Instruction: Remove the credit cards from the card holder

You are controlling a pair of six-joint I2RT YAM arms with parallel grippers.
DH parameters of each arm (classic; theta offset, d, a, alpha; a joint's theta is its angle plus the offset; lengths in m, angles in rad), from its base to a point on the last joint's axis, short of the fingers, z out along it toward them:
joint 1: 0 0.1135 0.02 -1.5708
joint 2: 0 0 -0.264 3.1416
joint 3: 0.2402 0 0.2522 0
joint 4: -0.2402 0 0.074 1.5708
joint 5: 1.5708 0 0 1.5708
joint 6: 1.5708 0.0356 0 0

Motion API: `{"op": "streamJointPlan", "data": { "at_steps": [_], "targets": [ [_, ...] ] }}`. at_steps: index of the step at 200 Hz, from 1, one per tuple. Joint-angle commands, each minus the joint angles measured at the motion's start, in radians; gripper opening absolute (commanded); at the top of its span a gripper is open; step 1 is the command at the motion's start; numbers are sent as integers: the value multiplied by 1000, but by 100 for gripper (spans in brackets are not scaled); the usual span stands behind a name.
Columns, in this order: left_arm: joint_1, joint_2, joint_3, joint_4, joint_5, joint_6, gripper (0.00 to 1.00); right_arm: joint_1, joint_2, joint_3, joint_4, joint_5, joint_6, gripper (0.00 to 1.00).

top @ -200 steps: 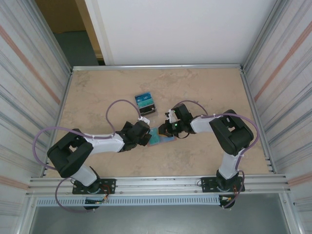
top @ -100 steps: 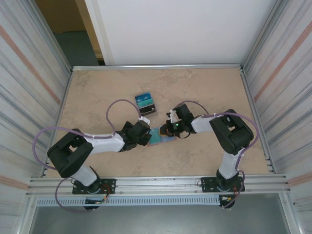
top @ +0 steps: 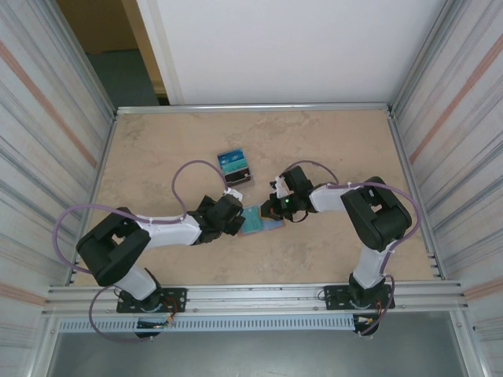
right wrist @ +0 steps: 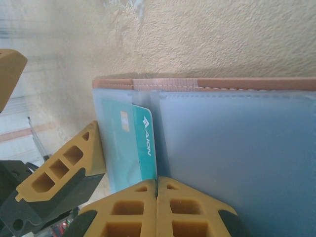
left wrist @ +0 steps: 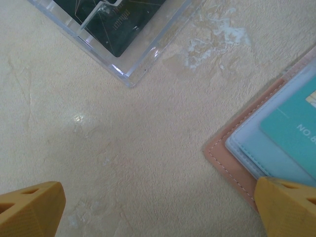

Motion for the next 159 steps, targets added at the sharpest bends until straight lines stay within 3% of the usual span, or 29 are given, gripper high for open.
{"op": "streamJointPlan", "data": {
  "at_steps": [1, 95, 159],
  "targets": [
    [-6, 14, 17, -28, -19, 12, 99, -8, -21, 35, -82, 46, -58, 0],
    [-7, -21, 28, -34, -30, 49, 99, -25, -39, 103, -228, 107, -158, 0],
    [-7, -86, 76, -34, 22, 73, 98, -25, -27, 115, -226, 96, -156, 0]
  ]
}}
